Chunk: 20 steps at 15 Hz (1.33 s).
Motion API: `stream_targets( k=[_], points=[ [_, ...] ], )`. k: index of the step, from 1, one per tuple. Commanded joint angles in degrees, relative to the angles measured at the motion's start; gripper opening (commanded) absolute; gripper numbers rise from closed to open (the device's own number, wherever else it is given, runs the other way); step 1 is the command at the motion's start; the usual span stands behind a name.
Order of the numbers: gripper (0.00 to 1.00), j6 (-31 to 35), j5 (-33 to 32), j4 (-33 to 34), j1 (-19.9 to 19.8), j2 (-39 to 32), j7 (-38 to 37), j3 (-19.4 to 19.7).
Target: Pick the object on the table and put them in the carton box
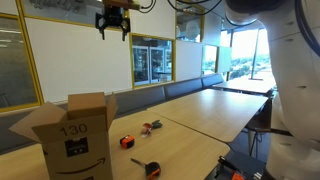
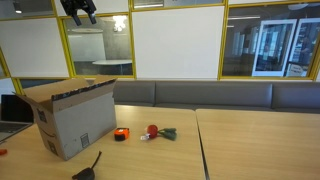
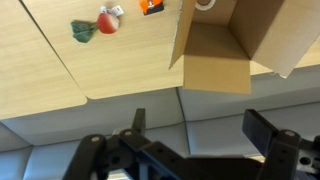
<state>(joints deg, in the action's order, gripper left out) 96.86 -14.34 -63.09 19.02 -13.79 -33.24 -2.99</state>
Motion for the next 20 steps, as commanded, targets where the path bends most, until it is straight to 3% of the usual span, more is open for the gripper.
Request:
stream_targets(
  k=[1,4,8,9,13,16,20],
  points=[
    [1.00,2.2,-0.6,-14.1,-2.3,10.0,-1.2,1.8],
    [1.00,4.6,1.3,-23.0,-4.8,13.6,-0.9,3.6],
    [1.00,12.4,4.6,-35.8,-7.3,15.1,-1.1,5.6],
    [1.00,14.5,5.8,-38.9,-10.3,14.9,-0.8,3.5],
    [1.00,24.0,11.9,-50.5,-13.4,12.1,0.2,3.7],
    [1.00,29.1,16.1,-54.7,-14.9,8.2,0.7,3.9],
    [1.00,33.2,20.6,-53.9,-16.3,1.7,0.6,4.4]
  ],
)
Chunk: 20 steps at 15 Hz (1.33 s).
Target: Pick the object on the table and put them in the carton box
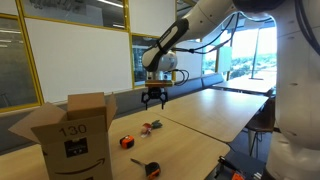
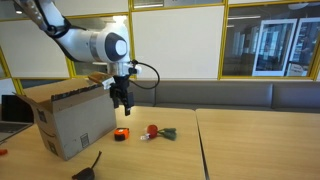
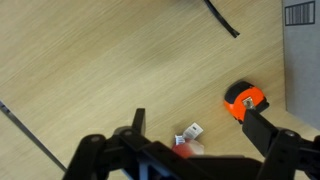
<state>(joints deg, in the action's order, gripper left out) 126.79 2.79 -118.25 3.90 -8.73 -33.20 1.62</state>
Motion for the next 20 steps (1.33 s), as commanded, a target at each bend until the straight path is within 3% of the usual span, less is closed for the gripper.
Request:
stream_targets(
  k=[1,10,20],
  points=[
    [1.00,4.2,4.1,2.2,-1.3,-4.7,0.4,-0.1],
    [1.00,8.4,8.4,11.3,-2.9,-16.4,-1.6,1.5],
    [1.00,6.1,10.1,25.2,-4.5,-26.8,-5.1,2.7]
  ],
)
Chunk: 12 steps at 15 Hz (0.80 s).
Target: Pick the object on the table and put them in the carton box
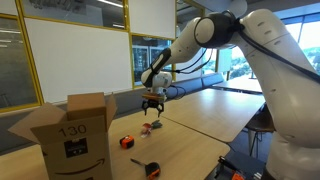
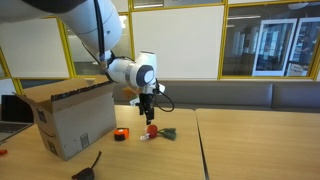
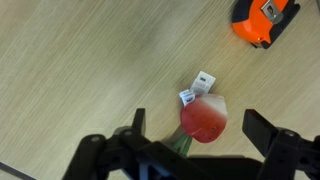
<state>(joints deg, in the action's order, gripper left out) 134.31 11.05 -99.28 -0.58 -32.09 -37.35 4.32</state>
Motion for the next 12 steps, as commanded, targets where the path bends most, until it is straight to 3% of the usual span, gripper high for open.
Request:
stream_targets(
  k=[1,12],
  points=[
    [1.00,-1.6,1.8,7.4,0.0,-4.2,-1.0,0.0],
    [1.00,-1.2,3.1,17.1,0.0,-12.6,-0.1,-1.6]
  ],
)
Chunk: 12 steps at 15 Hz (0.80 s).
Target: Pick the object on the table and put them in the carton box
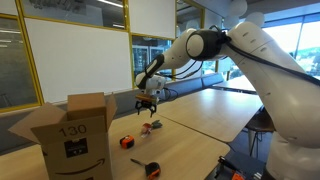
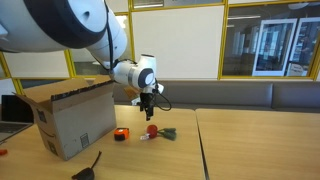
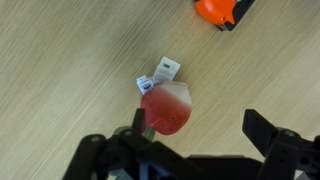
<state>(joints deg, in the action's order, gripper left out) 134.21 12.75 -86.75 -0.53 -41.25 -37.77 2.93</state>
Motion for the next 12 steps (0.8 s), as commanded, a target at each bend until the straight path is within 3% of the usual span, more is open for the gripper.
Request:
stream_targets(
  k=[1,9,12],
  points=[
    [1.00,-1.1,1.4,5.0,0.0,-4.1,0.3,-0.3],
    [1.00,-1.7,1.2,7.2,-0.2,-10.2,0.7,-0.3],
    [1.00,-1.1,-0.4,8.4,0.8,-11.9,-0.9,1.6]
  ],
)
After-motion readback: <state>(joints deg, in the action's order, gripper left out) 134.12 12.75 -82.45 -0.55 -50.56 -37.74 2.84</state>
